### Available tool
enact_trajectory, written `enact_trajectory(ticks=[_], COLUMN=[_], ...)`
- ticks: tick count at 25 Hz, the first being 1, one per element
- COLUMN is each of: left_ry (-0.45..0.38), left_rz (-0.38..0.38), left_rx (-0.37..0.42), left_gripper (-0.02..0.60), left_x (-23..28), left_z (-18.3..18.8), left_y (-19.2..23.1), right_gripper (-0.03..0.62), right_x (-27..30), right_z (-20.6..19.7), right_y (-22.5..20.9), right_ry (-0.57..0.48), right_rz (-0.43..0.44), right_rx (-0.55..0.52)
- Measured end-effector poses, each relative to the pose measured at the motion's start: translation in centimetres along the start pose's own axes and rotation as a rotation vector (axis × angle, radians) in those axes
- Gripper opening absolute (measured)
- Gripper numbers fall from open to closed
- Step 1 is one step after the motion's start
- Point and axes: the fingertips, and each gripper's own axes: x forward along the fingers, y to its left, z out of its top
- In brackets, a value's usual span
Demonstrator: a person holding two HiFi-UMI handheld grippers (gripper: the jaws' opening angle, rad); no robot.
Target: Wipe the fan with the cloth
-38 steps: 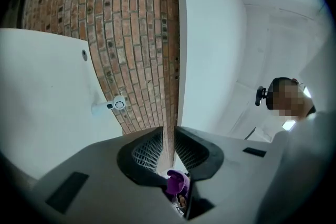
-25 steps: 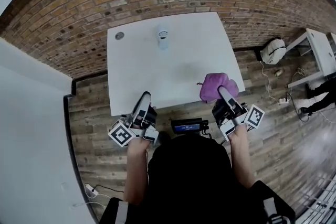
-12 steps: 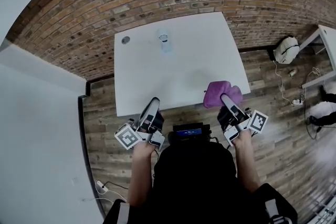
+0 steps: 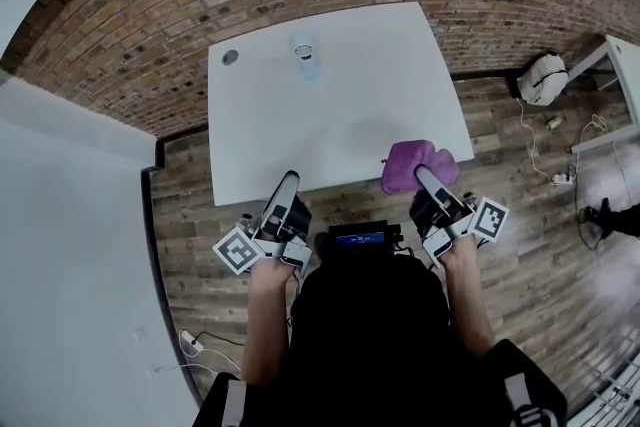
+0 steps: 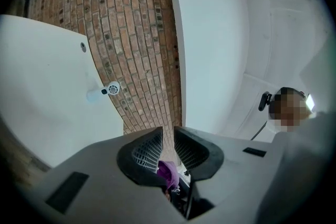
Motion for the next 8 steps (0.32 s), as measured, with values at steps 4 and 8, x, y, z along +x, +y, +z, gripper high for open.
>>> enact_trajectory(ticks=[4,8], left_ry=[-0.013,-0.007], left_rz=[0.002,-0.007], left_rx=[-0.035,-0.047], left_gripper=[0.075,0.075], left_x=[-0.08,0.26], left_z=[-0.05,-0.26], left_y=[0.60,0.57], right_gripper=[0.066,0.066], right_x=[-0.01,-0.07], right_z=[-0.07,0.18], right_y=[0.00,0.14], right_ry=[-0.001,-0.005], right_rz=[-0.007,-0.010], right_rx=[0.000,-0.003])
